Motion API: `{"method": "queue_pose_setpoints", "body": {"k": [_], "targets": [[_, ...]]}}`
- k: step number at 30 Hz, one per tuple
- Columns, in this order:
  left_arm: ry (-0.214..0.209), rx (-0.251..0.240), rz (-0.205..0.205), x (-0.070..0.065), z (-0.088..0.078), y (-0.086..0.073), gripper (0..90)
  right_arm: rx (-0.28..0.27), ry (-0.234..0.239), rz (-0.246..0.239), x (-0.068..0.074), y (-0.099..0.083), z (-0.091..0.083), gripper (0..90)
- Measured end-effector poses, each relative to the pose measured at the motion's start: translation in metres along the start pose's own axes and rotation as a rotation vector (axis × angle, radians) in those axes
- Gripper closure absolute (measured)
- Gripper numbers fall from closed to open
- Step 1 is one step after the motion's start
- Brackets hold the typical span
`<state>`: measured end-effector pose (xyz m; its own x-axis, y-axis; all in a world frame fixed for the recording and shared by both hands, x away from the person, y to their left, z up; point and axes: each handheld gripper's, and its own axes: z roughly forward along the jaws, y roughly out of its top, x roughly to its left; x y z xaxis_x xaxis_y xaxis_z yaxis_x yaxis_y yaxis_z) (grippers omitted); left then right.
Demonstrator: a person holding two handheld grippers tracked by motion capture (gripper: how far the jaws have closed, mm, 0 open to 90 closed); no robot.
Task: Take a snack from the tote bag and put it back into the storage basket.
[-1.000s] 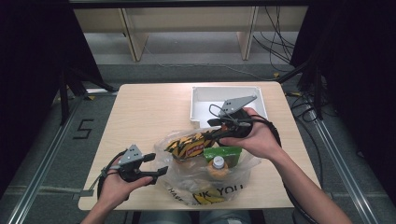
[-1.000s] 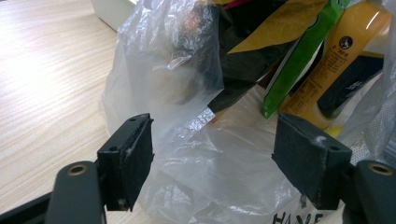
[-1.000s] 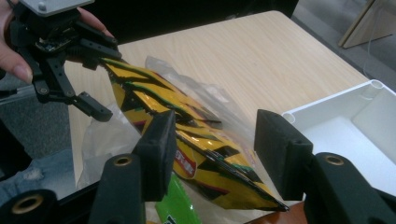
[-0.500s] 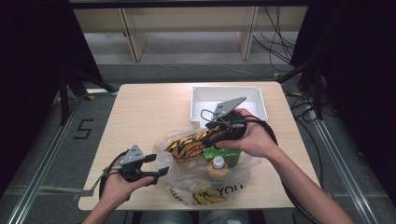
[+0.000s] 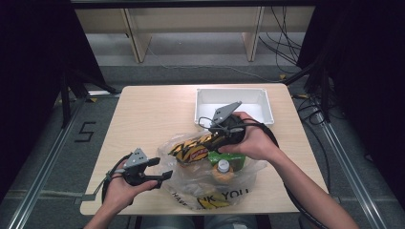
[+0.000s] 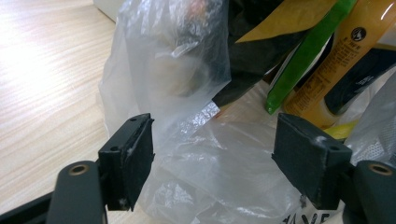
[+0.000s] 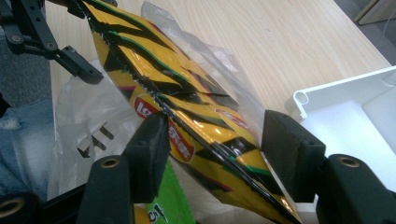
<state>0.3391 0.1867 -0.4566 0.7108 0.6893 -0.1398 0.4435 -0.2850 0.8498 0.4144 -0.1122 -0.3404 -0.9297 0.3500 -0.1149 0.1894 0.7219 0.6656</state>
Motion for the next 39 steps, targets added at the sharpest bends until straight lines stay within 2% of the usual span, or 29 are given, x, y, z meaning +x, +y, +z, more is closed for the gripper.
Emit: {"method": "queue_pose_setpoints", "body": {"k": [1,3,4,5,6,7,8,10,11,13,14,15,16,17,18,19,22,23,24,25,26,27,29,30,31,34,36,37,39], "targets": [[-0.003,-0.004,-0.014,-0.001,0.0008,-0.0013,28.0,0.008,0.003,0.008,0.0008,0.0004,0.0012,44.7],[0.0,0.012,0.009,-0.0006,0.0007,-0.0016,28.0,0.029,-0.022,0.009,0.003,0.0013,0.0023,47.3],[-0.006,0.007,0.005,-0.0005,0.002,-0.0023,28.0,0.028,-0.018,-0.035,0.0007,0.0022,0.0032,48.8],[0.003,0.001,-0.002,-0.0012,0.0029,-0.0029,28.0,0.026,-0.019,-0.038,0.0011,0.0027,0.0038,50.0],[-0.004,0.017,0.009,0.0003,0.0026,-0.0026,28.0,0.027,-0.019,-0.043,0.0014,0.0031,0.004,51.6],[-0.002,0.016,0.001,-0.0001,0.0033,-0.003,28.0,0.037,-0.022,-0.016,0.0039,0.0028,0.0036,52.6],[0.001,0.008,0.005,0.0,0.0043,-0.0036,28.0,0.034,-0.025,-0.053,0.0015,0.003,0.0045,53.4],[-0.006,0.016,0.006,0.0005,0.0051,-0.0036,28.0,0.044,-0.028,-0.04,0.0022,0.002,0.0043,55.0],[-0.004,0.025,0.007,0.0003,0.005,-0.0035,28.1,0.04,-0.026,-0.067,0.0004,0.0018,0.0047,55.6],[0.0,0.03,0.004,-0.0004,0.0054,-0.0034,28.1,0.047,-0.011,-0.029,0.001,0.0001,0.0051,57.3],[-0.004,0.028,0.001,-0.0005,0.0059,-0.0037,28.1,0.048,-0.015,-0.054,-0.0017,-0.0003,0.0053,57.8],[-0.006,0.021,0.0,-0.0005,0.0065,-0.0045,28.1,0.042,-0.008,-0.06,-0.0026,-0.0003,0.0063,58.4],[-0.006,0.024,0.001,-0.0003,0.0067,-0.0047,28.1,0.04,0.0,-0.056,-0.0029,-0.0003,0.0065,59.2],[-0.009,0.023,0.001,0.0,0.0071,-0.0051,28.1,0.048,-0.006,-0.028,-0.0009,-0.0005,0.006,60.6],[-0.007,0.024,0.001,0.0,0.0071,-0.0051,28.1,0.051,-0.012,-0.055,-0.0027,-0.0002,0.0061,61.6],[-0.007,0.026,-0.001,0.0,0.007,-0.005,28.1,0.056,-0.014,-0.061,-0.0029,0.0002,0.0062,63.6],[-0.009,0.024,-0.001,0.0004,0.0074,-0.0056,28.2,0.063,-0.008,-0.042,-0.0014,0.0005,0.0062,67.3],[-0.004,0.029,-0.005,0.0,0.0074,-0.0054,28.2,0.062,-0.006,-0.063,-0.0024,0.0006,0.0066,68.6],[-0.006,0.032,-0.005,0.0001,0.0074,-0.0056,28.2,0.06,0.002,-0.053,-0.0016,0.0005,0.0068,69.6],[-0.001,0.027,-0.007,-0.0002,0.0078,-0.006,28.3,0.064,0.0,-0.066,-0.0022,0.0,0.0066,70.4],[-0.006,0.03,-0.007,0.0002,0.0078,-0.0061,28.3,0.061,0.0,-0.056,-0.001,-0.0003,0.0072,71.7],[-0.008,0.035,-0.004,0.0007,0.0076,-0.0061,28.3,0.065,0.016,-0.027,0.0019,-0.0007,0.007,72.6],[-0.003,0.031,-0.001,0.0009,0.0077,-0.0065,28.3,0.073,0.008,-0.06,0.0007,-0.0012,0.0078,74.2],[-0.002,0.029,-0.002,0.0009,0.0077,-0.0067,28.3,0.077,0.019,-0.04,0.0028,-0.0013,0.008,74.6],[-0.002,0.033,-0.005,0.0007,0.0075,-0.0062,28.4,0.077,0.039,-0.042,0.0036,-0.001,0.0082,74.9],[-0.003,0.032,-0.002,0.0009,0.0078,-0.0067,28.4,0.087,0.014,-0.056,0.0033,-0.0013,0.0079,76.2],[-0.01,0.035,0.006,0.0014,0.0081,-0.0069,28.4,0.091,0.029,-0.052,0.0046,-0.0015,0.0078,77.8],[-0.007,0.033,0.005,0.0011,0.0086,-0.0072,28.5,0.071,0.019,-0.076,0.0036,-0.0011,0.0087,79.4],[-0.009,0.036,0.003,0.0011,0.0091,-0.0075,28.5,0.067,0.011,-0.085,0.0046,-0.0009,0.0083,82.1]]}}
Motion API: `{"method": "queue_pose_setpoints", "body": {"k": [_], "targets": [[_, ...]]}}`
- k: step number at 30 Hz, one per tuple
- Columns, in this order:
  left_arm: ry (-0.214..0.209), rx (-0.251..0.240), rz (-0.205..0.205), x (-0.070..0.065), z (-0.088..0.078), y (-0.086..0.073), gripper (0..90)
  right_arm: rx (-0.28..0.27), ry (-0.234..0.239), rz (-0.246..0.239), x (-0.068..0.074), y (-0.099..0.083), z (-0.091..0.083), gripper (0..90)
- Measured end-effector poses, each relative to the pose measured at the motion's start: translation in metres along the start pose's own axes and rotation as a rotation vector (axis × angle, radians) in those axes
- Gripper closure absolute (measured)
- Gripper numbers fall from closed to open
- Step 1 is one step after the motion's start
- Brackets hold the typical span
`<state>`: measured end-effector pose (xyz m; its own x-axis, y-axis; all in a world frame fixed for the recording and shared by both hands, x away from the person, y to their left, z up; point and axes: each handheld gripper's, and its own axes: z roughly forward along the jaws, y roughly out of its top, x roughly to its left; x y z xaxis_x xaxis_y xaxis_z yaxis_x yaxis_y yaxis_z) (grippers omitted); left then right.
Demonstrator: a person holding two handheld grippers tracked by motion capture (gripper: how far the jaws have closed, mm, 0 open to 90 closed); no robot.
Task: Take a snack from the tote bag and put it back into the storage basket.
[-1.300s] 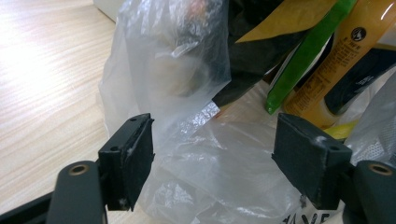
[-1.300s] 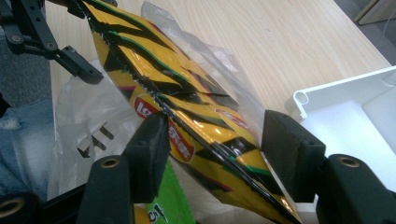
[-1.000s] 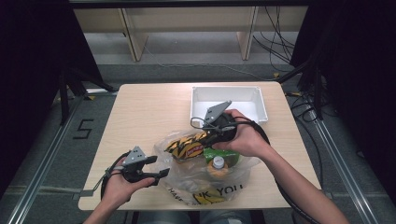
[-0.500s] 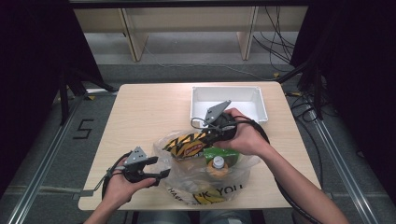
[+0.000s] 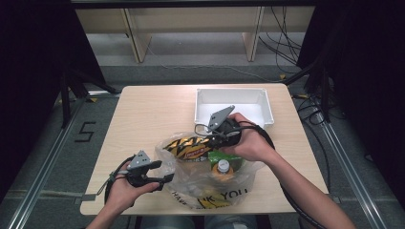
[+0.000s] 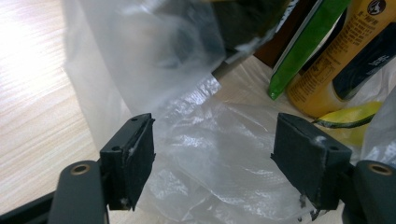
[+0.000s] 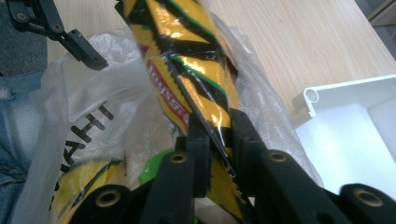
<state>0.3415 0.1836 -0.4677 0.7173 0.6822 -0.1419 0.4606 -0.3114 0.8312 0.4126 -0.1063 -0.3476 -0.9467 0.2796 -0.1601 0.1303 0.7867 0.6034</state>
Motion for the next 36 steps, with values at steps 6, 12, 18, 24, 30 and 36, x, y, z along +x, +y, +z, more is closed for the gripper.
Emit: {"method": "queue_pose_setpoints", "body": {"k": [6,12,18,24,30,36], "targets": [[-0.001,0.005,0.003,0.0,0.001,-0.001,28.6,-0.026,-0.03,-0.038,0.002,-0.001,-0.003,88.3],[0.004,0.006,-0.006,-0.002,0.005,-0.003,28.8,-0.084,-0.029,-0.024,0.002,-0.005,-0.008,89.6],[-0.006,0.022,0.006,-0.004,0.007,-0.003,29.1,-0.154,-0.041,-0.031,0.002,-0.005,-0.018,89.9],[0.003,0.015,0.02,-0.004,0.008,-0.003,29.5,-0.231,-0.065,-0.016,0.002,-0.002,-0.03,90.0],[-0.003,0.03,0.015,-0.004,0.008,-0.004,29.6,-0.272,-0.087,-0.006,0.0,-0.001,-0.035,90.0],[0.006,0.032,0.016,-0.005,0.01,-0.004,29.6,-0.33,-0.093,0.016,0.0,0.0,-0.04,90.0]]}}
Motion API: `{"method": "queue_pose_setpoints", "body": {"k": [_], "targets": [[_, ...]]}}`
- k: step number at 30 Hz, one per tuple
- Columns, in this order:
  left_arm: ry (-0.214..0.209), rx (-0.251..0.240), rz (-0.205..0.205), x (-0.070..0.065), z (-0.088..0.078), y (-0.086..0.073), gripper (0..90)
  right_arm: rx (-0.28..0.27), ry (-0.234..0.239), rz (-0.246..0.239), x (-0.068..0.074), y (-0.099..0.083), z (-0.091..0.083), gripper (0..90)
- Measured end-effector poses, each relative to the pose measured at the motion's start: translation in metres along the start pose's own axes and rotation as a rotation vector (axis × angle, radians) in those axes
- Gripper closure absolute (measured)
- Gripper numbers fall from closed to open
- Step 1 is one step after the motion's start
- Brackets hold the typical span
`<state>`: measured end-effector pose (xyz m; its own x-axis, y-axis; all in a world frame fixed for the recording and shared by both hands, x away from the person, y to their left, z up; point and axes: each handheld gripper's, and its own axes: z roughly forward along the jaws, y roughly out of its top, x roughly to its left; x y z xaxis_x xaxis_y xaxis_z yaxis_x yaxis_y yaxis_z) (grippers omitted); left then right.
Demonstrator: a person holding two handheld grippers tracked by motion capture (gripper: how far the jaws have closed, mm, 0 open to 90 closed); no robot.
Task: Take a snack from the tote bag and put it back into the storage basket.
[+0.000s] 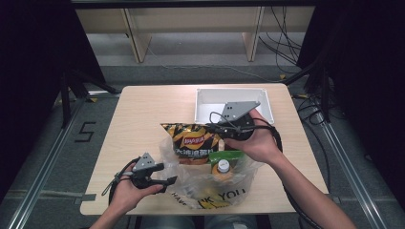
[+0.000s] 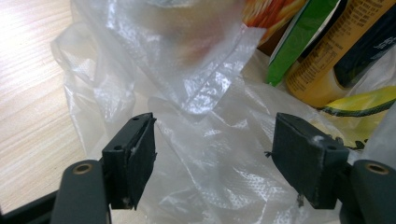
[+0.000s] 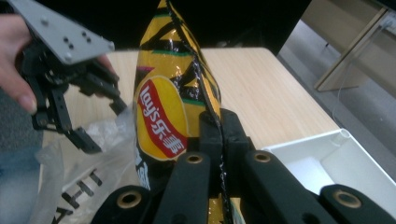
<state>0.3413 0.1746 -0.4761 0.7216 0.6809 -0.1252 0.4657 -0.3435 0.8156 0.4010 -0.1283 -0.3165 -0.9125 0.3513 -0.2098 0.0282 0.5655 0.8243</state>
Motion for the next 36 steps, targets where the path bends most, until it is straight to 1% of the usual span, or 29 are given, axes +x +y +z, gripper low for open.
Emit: {"method": "queue_pose_setpoints", "body": {"k": [1,2,3,5,6,7,9,10,12,13,14,15,16,17,18,19,20,21,22,23,25,27,28,29,31,32,33,34,36], "targets": [[-0.01,0.002,-0.017,-0.002,0.0,-0.001,29.7,-0.011,0.001,0.004,0.0,0.001,-0.001,90.0],[-0.019,0.001,-0.022,-0.002,0.001,-0.001,29.7,-0.017,0.004,0.016,0.0,0.002,-0.002,90.0],[-0.026,0.017,-0.012,0.0,0.001,0.0,29.7,-0.027,0.003,0.019,0.0,0.003,-0.003,90.0],[-0.005,0.012,-0.009,-0.001,0.002,-0.001,29.8,-0.047,-0.006,0.029,0.0,0.004,-0.005,90.0],[-0.013,0.028,0.008,0.001,0.001,-0.001,29.9,-0.058,-0.011,0.039,-0.001,0.005,-0.006,90.0],[-0.021,0.022,-0.011,0.001,0.002,-0.001,30.0,-0.069,-0.015,0.038,-0.001,0.005,-0.007,90.0],[-0.003,0.017,-0.001,0.001,0.003,-0.002,30.0,-0.082,-0.023,0.047,-0.003,0.006,-0.009,90.0],[-0.013,0.017,-0.009,0.0,0.004,-0.002,30.0,-0.091,-0.027,0.048,-0.003,0.006,-0.009,90.0],[-0.014,0.019,-0.008,0.0,0.004,-0.003,30.0,-0.107,-0.033,0.058,-0.004,0.007,-0.01,90.0],[-0.013,0.019,-0.009,0.0,0.004,-0.003,30.0,-0.108,-0.025,0.061,-0.004,0.008,-0.011,90.0],[-0.013,0.02,-0.009,0.0,0.005,-0.003,30.0,-0.115,-0.038,0.05,-0.005,0.008,-0.012,90.0],[-0.013,0.02,-0.008,0.0,0.005,-0.003,30.1,-0.113,-0.025,0.062,-0.004,0.009,-0.013,90.0],[-0.013,0.021,-0.008,0.0,0.005,-0.003,30.4,-0.125,-0.037,0.062,-0.004,0.01,-0.013,90.0],[-0.013,0.021,-0.007,0.0,0.005,-0.003,30.6,-0.124,-0.026,0.067,-0.004,0.01,-0.014,90.0],[-0.014,0.021,-0.007,0.0,0.005,-0.003,30.7,-0.137,-0.039,0.057,-0.005,0.011,-0.015,90.0],[-0.014,0.021,-0.007,0.0,0.005,-0.003,30.8,-0.137,-0.029,0.065,-0.006,0.012,-0.016,90.0],[-0.014,0.021,-0.006,0.0,0.005,-0.003,30.9,-0.149,-0.043,0.079,-0.005,0.013,-0.016,90.0],[-0.016,0.04,-0.001,0.001,0.004,-0.003,30.9,-0.153,-0.029,0.071,-0.006,0.013,-0.016,90.0],[-0.015,0.047,0.009,0.001,0.004,-0.003,31.0,-0.15,-0.029,0.07,-0.006,0.014,-0.017,90.0],[-0.009,0.038,0.007,0.001,0.005,-0.003,31.1,-0.161,-0.05,0.061,-0.006,0.014,-0.016,90.0],[-0.01,0.038,0.009,0.001,0.005,-0.003,31.2,-0.156,-0.031,0.076,-0.006,0.015,-0.017,90.0],[-0.015,0.036,-0.001,0.0,0.005,-0.004,31.5,-0.172,-0.038,0.088,-0.006,0.015,-0.019,90.0],[-0.02,0.046,-0.004,0.001,0.005,-0.004,31.8,-0.183,-0.046,0.085,-0.007,0.016,-0.019,90.0],[-0.014,0.035,-0.002,0.0,0.006,-0.004,32.0,-0.188,-0.046,0.085,-0.008,0.017,-0.021,90.0],[-0.023,0.046,-0.002,0.001,0.006,-0.004,32.4,-0.198,-0.048,0.091,-0.008,0.019,-0.023,90.0],[-0.017,0.034,-0.006,0.0,0.007,-0.005,32.6,-0.201,-0.057,0.082,-0.008,0.02,-0.023,90.0],[-0.013,0.031,-0.006,0.001,0.005,-0.004,32.8,-0.195,-0.041,0.081,-0.007,0.02,-0.023,90.0],[-0.007,0.028,-0.002,0.001,0.003,-0.002,32.8,-0.193,-0.046,0.08,-0.007,0.02,-0.023,90.0],[0.004,-0.005,-0.012,0.002,-0.001,0.0,32.2,-0.186,-0.043,0.08,-0.006,0.018,-0.022,90.0]]}}
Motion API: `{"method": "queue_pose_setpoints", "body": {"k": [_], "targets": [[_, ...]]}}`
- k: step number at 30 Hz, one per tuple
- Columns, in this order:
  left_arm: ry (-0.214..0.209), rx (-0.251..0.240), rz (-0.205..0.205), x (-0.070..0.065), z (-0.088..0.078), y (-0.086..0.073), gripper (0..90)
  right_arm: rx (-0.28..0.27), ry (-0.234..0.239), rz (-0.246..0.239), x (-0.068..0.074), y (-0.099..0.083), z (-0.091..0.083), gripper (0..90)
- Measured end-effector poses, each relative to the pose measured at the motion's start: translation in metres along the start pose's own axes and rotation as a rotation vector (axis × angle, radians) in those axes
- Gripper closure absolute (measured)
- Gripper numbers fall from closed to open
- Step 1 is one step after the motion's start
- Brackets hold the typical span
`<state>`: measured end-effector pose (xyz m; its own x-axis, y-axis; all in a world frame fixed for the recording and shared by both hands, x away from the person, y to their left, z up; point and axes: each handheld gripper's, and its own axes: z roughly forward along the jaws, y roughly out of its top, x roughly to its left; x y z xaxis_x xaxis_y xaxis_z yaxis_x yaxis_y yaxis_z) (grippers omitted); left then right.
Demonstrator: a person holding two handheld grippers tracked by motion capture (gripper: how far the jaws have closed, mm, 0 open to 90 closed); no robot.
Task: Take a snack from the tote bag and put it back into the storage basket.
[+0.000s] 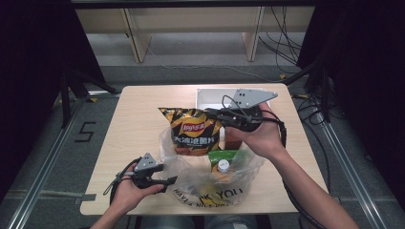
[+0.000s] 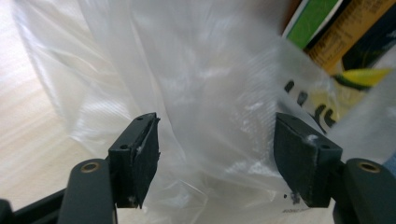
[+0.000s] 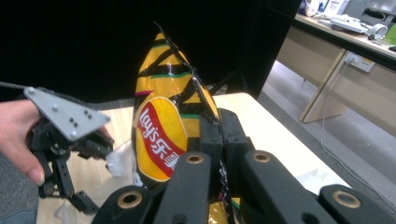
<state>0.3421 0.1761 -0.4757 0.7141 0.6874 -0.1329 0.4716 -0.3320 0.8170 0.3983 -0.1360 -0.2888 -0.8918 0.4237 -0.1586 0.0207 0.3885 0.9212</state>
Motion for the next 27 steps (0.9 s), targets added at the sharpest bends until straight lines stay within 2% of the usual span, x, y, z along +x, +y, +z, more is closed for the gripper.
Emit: {"method": "queue_pose_setpoints", "body": {"k": [3,8,12,14,16,18,19,21,23,26,27], "targets": [[0.014,-0.029,-0.004,0.0,-0.011,0.006,30.4,-0.001,0.003,0.014,0.0,-0.003,0.001,90.0],[0.03,-0.085,-0.014,0.002,-0.028,0.017,28.2,0.001,-0.009,0.007,0.0,-0.006,0.002,90.0],[0.013,-0.127,-0.021,0.003,-0.034,0.024,27.7,0.015,0.008,0.014,0.0,-0.007,0.003,90.0],[0.004,-0.14,-0.014,0.002,-0.036,0.027,27.8,0.011,-0.004,0.013,0.001,-0.007,0.004,90.0],[-0.015,-0.15,0.0,0.0,-0.038,0.03,27.7,0.01,-0.003,0.012,0.001,-0.008,0.004,90.0],[-0.015,-0.158,0.005,-0.002,-0.042,0.033,27.6,0.013,0.003,0.02,0.0,-0.009,0.005,90.0],[-0.012,-0.166,0.01,-0.003,-0.043,0.034,27.6,0.011,0.019,0.024,0.0,-0.009,0.005,90.0],[-0.006,-0.177,0.015,-0.004,-0.047,0.037,27.5,0.016,0.001,0.021,0.0,-0.009,0.006,90.0],[0.005,-0.181,0.031,-0.005,-0.054,0.042,27.0,0.021,0.01,0.02,0.0,-0.009,0.006,90.0],[0.008,-0.204,0.039,-0.004,-0.058,0.048,26.6,0.018,-0.007,0.035,0.002,-0.01,0.006,90.0],[0.014,-0.208,0.042,-0.002,-0.059,0.051,26.6,0.015,0.0,0.021,0.001,-0.01,0.006,90.0]]}}
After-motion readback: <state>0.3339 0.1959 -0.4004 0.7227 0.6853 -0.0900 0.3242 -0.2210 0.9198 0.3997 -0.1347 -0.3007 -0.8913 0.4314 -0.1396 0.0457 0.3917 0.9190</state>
